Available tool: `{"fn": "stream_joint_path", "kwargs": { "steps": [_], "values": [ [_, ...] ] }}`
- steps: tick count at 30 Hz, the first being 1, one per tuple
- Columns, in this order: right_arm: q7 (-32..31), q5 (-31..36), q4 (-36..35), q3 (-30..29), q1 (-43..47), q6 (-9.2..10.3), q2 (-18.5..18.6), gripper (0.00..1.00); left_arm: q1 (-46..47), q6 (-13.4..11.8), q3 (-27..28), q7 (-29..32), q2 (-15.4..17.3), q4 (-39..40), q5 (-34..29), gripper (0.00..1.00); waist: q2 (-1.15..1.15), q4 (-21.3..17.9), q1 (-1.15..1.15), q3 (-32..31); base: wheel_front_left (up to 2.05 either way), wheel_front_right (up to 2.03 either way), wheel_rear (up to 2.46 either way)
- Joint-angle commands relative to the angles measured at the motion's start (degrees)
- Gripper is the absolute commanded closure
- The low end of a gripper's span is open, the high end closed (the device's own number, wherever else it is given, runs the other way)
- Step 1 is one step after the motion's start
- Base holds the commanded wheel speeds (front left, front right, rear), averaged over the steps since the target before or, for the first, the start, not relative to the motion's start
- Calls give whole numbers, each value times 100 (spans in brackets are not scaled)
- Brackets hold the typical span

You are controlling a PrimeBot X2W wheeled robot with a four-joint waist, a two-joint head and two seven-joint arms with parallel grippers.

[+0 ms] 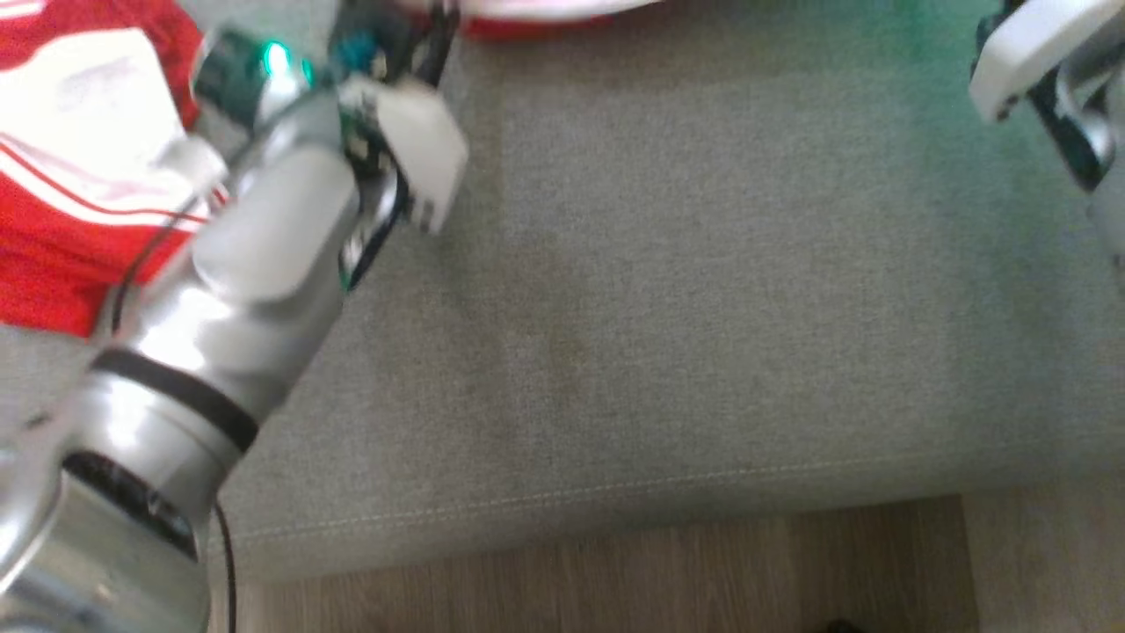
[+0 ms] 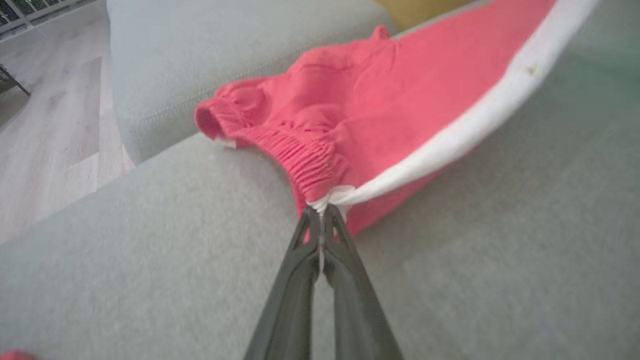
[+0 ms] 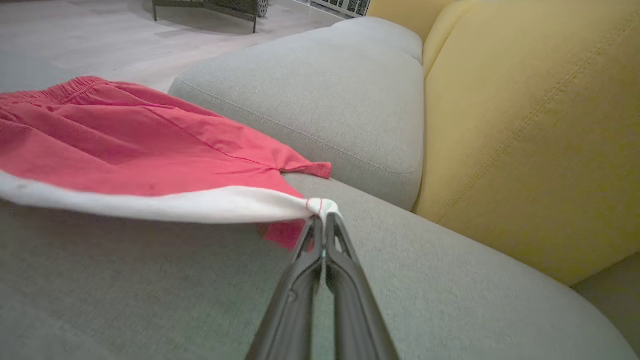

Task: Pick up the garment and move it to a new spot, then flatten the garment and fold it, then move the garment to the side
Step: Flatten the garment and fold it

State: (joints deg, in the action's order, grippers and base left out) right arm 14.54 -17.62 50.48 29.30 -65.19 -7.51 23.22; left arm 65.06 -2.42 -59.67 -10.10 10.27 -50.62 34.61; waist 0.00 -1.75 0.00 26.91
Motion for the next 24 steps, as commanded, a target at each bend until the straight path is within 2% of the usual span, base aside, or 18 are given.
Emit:
{"fn": "stream_joint_path", "kwargs": {
  "steps": [1,11,15,24],
  "values": [
    [-27,-130,-31,150,168,2,81,100,75,31,50,-36,177,33,-23,100,0,-8,0,-215,0,0,0],
    [-165,-824,158,968,621,2,419,100,-702,96,-218,-154,127,-124,0,100,0,30,0,-764,0,0,0],
    [-302,-1160,-19,1427,946,2,692,100,-987,11,-320,-228,83,-89,-24,100,0,52,0,-991,0,0,0],
    [-634,-1780,-531,2152,1548,2,1208,100,-1768,34,-280,-312,34,174,298,100,0,72,0,-1491,0,0,0]
  ]
}}
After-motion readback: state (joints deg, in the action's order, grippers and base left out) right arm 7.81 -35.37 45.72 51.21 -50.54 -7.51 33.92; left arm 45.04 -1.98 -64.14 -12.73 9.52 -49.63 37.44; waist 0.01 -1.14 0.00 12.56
